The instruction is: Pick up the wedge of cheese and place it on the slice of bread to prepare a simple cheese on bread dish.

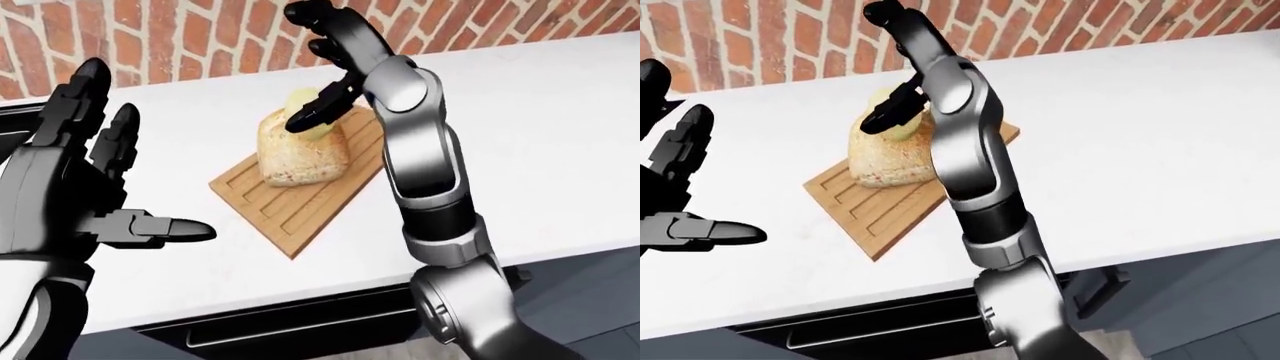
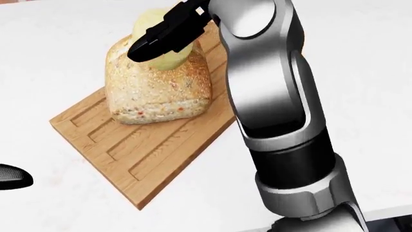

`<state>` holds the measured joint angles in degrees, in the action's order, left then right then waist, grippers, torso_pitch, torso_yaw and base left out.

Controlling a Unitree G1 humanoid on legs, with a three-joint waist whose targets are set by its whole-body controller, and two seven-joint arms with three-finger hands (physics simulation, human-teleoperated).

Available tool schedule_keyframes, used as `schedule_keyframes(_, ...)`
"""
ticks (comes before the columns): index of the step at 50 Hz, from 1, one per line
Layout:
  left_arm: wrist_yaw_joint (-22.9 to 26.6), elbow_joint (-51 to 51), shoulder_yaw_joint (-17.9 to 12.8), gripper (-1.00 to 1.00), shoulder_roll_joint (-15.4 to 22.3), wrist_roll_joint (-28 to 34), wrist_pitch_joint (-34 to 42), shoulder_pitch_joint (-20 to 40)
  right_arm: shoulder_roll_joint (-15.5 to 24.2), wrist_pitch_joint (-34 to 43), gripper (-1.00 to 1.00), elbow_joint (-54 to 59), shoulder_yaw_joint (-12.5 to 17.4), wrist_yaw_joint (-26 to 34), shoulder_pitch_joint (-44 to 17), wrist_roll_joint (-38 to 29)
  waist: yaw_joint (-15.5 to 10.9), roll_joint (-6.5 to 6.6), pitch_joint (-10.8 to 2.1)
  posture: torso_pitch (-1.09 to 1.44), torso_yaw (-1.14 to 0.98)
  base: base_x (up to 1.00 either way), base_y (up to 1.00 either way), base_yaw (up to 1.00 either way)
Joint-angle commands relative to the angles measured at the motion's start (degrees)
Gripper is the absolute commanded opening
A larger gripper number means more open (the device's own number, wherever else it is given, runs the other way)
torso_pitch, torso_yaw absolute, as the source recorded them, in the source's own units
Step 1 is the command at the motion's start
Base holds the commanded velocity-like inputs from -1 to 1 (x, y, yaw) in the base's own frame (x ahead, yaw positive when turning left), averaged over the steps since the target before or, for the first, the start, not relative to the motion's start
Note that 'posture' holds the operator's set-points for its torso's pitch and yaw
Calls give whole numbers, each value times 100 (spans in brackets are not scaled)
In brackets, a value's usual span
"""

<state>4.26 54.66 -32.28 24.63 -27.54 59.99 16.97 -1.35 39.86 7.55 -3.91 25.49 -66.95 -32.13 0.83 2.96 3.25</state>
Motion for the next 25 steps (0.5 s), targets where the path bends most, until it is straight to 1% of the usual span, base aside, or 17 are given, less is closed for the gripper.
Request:
schedule_keyframes(1, -40, 106, -52, 100, 80, 13, -155, 99, 40, 59, 73, -436, 25, 57, -144, -79, 4, 32, -144, 0, 0, 0, 0, 0)
schedule_keyframes(5, -74, 138, -76, 100, 127, -33, -65, 160, 138, 221, 73, -753, 73, 175, -67, -109, 2, 21, -134, 0, 0, 0, 0, 0)
schedule_keyframes(9, -189, 155, -58, 100, 211, -138, 99, 344, 306, 583, 73, -1302, 163, 361, -42, -145, -1, 6, -129, 0, 0, 0, 0, 0)
schedule_keyframes(11, -245, 165, -53, 100, 257, -203, 176, 432, 406, 754, 76, -1548, 209, 428, -49, -135, -4, 0, -120, 0, 0, 0, 0, 0)
schedule_keyframes(15, -349, 202, -127, 100, 357, -368, 321, 551, 582, 1139, 76, -2029, 238, 579, -60, -157, -3, -7, -104, 0, 0, 0, 0, 0)
schedule_keyframes(18, -474, 298, -260, 100, 469, -628, 543, 709, 740, 1462, 74, -2447, 302, 708, -58, -188, 2, -8, -89, 0, 0, 0, 0, 0)
schedule_keyframes(22, -665, 326, -441, 100, 650, -992, 681, 818, 936, 1786, 80, -2893, 383, 798, 24, -186, 9, -12, -65, 0, 0, 0, 0, 0)
schedule_keyframes(24, -804, 327, -591, 100, 808, -1275, 812, 938, 1045, 1916, 97, -3039, 398, 837, 45, -184, 9, -11, -56, 0, 0, 0, 0, 0)
schedule_keyframes(25, -893, 308, -766, 100, 927, -1508, 928, 1049, 1122, 2022, 100, -3125, 420, 888, 3, -194, 11, -10, -54, 0, 0, 0, 0, 0)
